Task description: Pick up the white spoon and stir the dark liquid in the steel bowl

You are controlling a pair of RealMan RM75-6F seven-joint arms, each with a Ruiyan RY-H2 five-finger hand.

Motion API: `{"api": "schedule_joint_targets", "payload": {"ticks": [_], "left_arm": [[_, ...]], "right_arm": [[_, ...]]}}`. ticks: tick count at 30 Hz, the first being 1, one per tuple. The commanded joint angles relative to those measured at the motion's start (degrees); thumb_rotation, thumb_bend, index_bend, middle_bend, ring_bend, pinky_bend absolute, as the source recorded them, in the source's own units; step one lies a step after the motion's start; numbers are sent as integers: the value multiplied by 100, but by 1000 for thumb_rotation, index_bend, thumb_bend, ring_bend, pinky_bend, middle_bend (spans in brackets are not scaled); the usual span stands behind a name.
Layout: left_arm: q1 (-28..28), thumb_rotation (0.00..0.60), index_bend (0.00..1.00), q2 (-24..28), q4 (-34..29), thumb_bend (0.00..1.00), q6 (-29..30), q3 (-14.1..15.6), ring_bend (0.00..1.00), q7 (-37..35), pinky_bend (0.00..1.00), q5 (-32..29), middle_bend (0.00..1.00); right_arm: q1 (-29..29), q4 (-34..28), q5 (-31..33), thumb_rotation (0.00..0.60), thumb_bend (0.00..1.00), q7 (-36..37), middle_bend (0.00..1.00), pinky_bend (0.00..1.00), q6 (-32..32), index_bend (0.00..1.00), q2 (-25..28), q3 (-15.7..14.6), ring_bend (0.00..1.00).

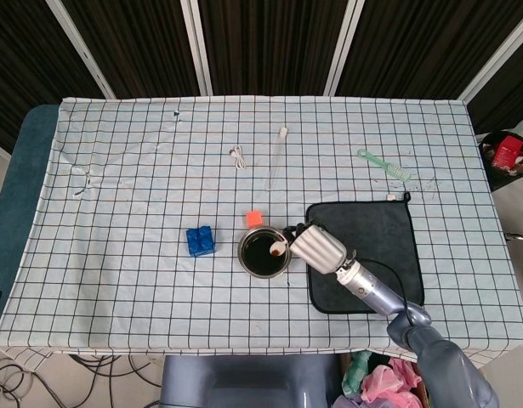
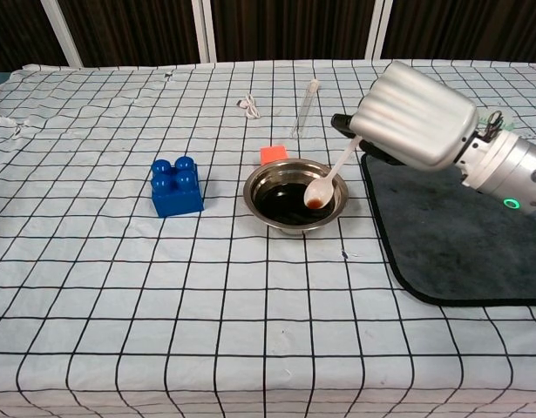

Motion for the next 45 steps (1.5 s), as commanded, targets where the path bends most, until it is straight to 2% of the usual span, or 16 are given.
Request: {"api": "schedule_joint_targets", "payload": {"ticks": [1,8,16,28,45], "left_arm": [[-4,600,96,-4,-4,196,-7,9,0,8,0,16,5],[7,600,97,5,-9,196,10,4,0,-14,0,17,5],[6,600,97,9,-12,195,2,3,0,-22,0,19,5],[21,600,97,46,-1,195,16,-25,0,-108,0,-13,5],[6,600,97,13,-7,195,3,-30,0,-18,0,-34,6]], "right_arm": [[-108,-252,-154,600,388,-79,816,1000,188,697,147,-170,1000],[-107,-882,-224,600,388,-287,817,1000,198,700,337,-199,1000],[39,-1169,-190,600,388,-417,817,1000,-16,700,217,-48,1000],[286,-618,30,600,388,-242,817,1000,-381,702,-218,243,1000],[234,-9,178,600,387,46,817,1000,-462,702,-324,222,1000]]}}
